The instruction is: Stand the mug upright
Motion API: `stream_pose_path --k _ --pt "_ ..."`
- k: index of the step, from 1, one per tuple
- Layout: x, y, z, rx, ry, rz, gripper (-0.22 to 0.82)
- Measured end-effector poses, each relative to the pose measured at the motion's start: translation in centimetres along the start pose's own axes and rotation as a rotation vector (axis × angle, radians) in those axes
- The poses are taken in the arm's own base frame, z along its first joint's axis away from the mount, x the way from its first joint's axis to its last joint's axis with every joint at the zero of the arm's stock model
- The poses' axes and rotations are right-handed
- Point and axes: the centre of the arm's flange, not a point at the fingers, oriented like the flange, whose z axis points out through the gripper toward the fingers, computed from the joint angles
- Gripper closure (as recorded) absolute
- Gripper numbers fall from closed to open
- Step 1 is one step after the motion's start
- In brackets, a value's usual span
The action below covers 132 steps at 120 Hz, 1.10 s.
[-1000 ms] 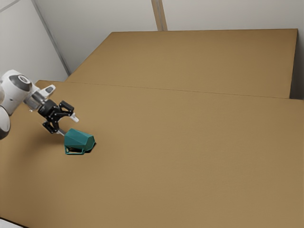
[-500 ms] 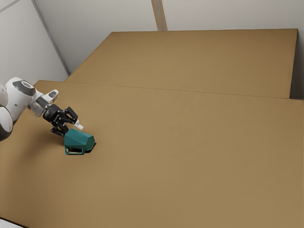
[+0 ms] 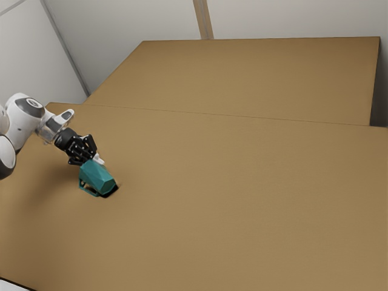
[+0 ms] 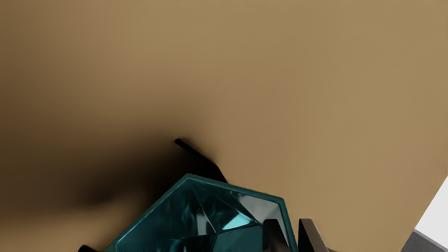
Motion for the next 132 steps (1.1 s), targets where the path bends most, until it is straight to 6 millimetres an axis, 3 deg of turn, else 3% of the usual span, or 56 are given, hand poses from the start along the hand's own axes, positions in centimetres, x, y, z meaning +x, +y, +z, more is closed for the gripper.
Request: stream_pose_path --k 38,76,96,109,132 --pt "-0.6 1.7 -1.0 0.011 0.014 0.027 0.78" --pt "-1.7 5.4 -1.8 0.071 0.02 0.089 0.78" --pt "-2.9 10.8 -1.6 0.208 0.021 0.181 0.78" --pt "-4.3 14.6 -0.4 0.344 0.024 0.257 0.79" --pt "-7.9 21.1 4.3 0.603 0.051 0.402 0.79"
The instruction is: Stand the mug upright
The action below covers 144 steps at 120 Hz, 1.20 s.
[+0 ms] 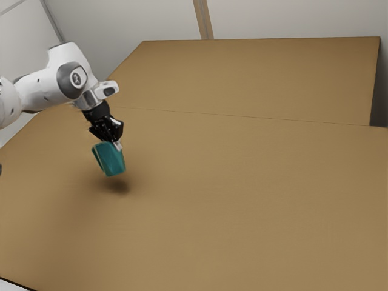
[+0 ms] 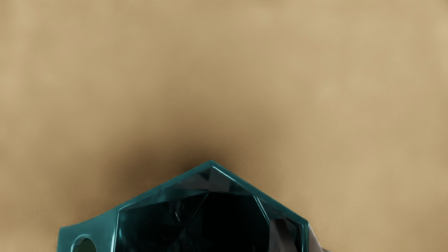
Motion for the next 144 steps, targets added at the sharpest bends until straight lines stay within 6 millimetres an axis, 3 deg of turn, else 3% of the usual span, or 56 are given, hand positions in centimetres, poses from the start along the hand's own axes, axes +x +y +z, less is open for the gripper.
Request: stream_pose_path --k 27,59,74,106,133,144 --pt "-2.1 6.9 0.5 0.193 0.107 0.058 0.79" --pt "-3.2 12.4 2.6 0.216 0.18 -0.034 0.79" --pt "-3.4 14.1 3.4 0.203 0.193 -0.095 0.79" --pt "-2.3 13.7 5.9 0.178 0.194 -0.241 0.79" --pt "-1.7 9.0 6.9 0.166 0.198 -0.4 0.79" --pt "-1.5 9.0 7.4 0.161 0.2 -0.424 0.78"
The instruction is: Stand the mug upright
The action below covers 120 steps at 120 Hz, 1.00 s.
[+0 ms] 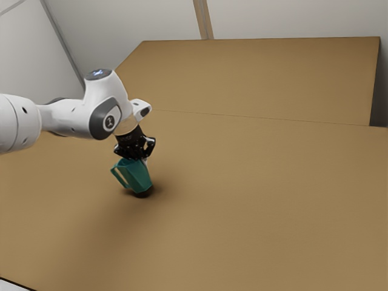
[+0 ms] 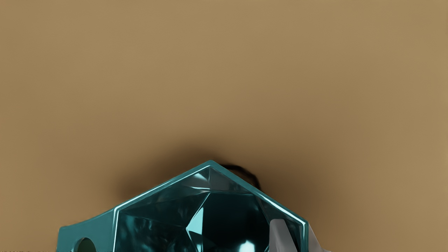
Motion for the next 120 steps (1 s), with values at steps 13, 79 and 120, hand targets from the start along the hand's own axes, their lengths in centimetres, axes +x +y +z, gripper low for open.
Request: stream_pose_path --k 13,79,120 --pt "-0.4 1.3 0.2 -0.005 0.003 -0.003 0.78" --pt "-0.6 2.1 -1.0 -0.008 0.022 -0.047 0.34" --pt "-1.2 2.5 -7.8 -0.02 0.12 -0.03 0.07"
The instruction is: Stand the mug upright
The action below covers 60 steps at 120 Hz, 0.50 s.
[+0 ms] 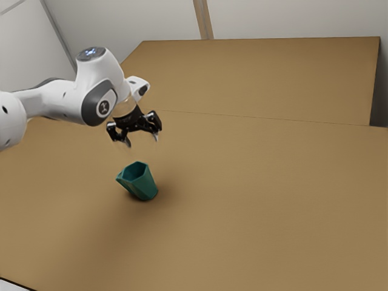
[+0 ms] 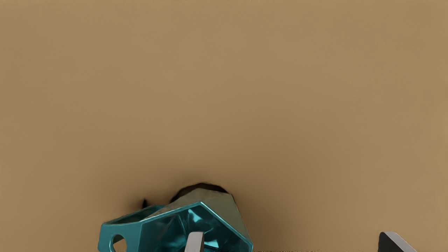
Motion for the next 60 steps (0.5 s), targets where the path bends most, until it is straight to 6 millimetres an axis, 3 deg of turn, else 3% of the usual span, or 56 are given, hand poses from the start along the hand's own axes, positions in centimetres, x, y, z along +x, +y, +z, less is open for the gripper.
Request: stream_pose_path --k 33,60 --pt "-0.2 4.4 -4.3 0.01 0.009 0.136 0.02" --pt "1.5 4.2 -9.4 0.075 0.003 0.214 0.01"
